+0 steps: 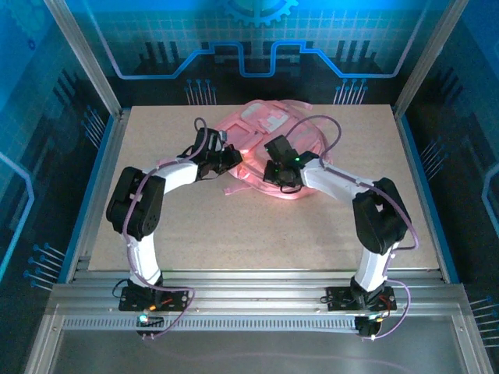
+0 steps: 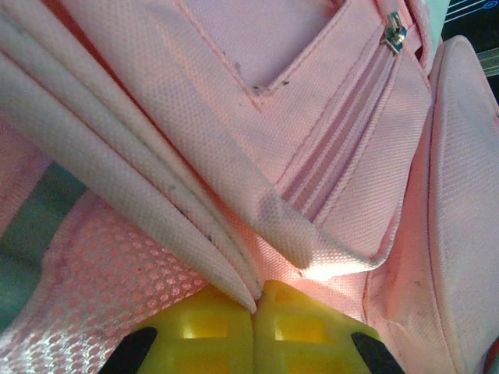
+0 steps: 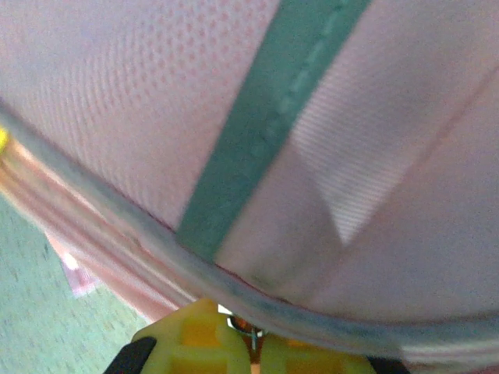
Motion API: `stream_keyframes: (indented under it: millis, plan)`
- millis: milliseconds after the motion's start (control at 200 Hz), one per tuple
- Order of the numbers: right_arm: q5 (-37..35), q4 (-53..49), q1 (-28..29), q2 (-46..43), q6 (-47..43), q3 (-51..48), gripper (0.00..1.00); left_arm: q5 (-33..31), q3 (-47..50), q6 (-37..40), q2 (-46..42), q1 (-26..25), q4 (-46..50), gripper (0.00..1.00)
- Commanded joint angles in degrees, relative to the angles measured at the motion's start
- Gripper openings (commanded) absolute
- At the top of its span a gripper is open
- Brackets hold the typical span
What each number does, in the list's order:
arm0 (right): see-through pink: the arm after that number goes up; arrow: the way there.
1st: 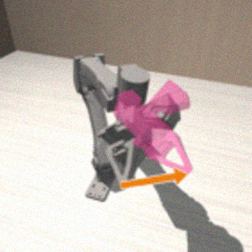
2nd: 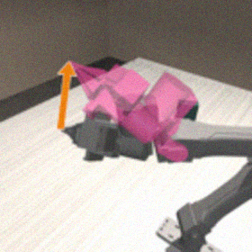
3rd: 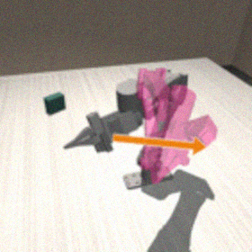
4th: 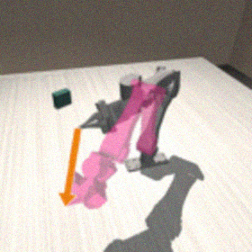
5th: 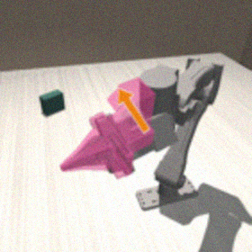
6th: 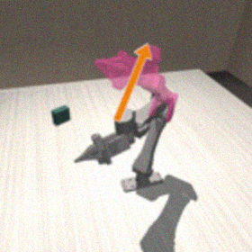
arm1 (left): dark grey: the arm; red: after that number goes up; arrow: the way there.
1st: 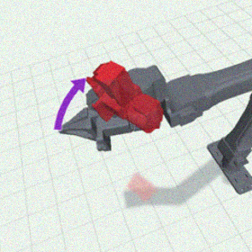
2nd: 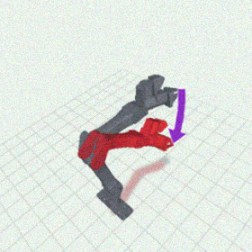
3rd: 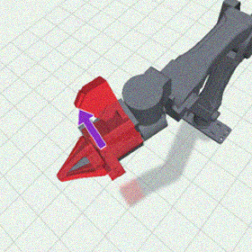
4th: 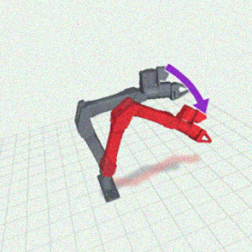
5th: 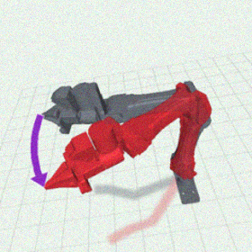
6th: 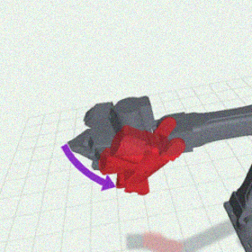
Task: Pack the student bag
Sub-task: Zip the student bag at the top-center of the table.
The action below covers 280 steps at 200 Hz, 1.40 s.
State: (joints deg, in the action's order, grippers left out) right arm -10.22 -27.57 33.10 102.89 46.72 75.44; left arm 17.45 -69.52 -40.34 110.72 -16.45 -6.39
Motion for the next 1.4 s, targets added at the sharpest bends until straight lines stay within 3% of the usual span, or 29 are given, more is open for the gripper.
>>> stream_keyframes:
  millis: [0,305,420,550,830,991,1196,1221,1316,1381,1396]
  plan:
    - [5.31,-10.82,-3.54,-4.72,-10.58,-3.06,0.0,-2.94,-5.25,4.31,3.17,3.95,1.77,0.0]
    - [11.45,-15.37,-9.1,-10.33,-18.75,-5.15,0.0,-2.86,-16.76,7.18,8.8,6.91,8.16,0.0]
    - [21.49,-9.6,-8.53,-9.94,-16.92,-4.78,0.0,-0.86,-20.56,7.42,9.29,7.26,13.96,0.45]
    - [29.33,-2.34,-5.44,-5.88,-13.14,-1.29,0.0,2.36,-16.04,3.95,4.85,7.22,13.57,0.71]
    - [32.64,-2.07,1.02,8.0,-12.07,17.64,0.0,4.69,9.55,-9.29,-11.99,6.66,0.17,0.76]
    - [34.02,-3.53,2.25,12.69,-11.75,25.61,0.0,2.95,20.26,-16.79,-16.02,4.04,-8.73,0.75]
    - [34.65,-4.44,3.37,12.77,-11.52,25.53,0.0,0.48,18.63,-18.3,-12.77,1.51,-13.08,0.68]
    - [34.48,-4.39,3.45,12.23,-11.4,24.5,0.0,0.44,18.19,-18.35,-11.88,1.42,-13.79,0.63]
    - [33.55,-3.83,3.38,9.3,-11.19,19.06,0.0,0.18,17.34,-18.95,-9.06,1.33,-16.72,0.21]
    - [31.48,-5.31,3.29,6.88,-12.63,15.64,0.0,0.17,16.84,-18.45,-8.01,1.41,-17.27,0.0]
    - [30.78,-5.99,3.22,6.36,-13.16,14.99,0.0,0.13,16.72,-18.17,-7.87,1.42,-17.09,0.0]
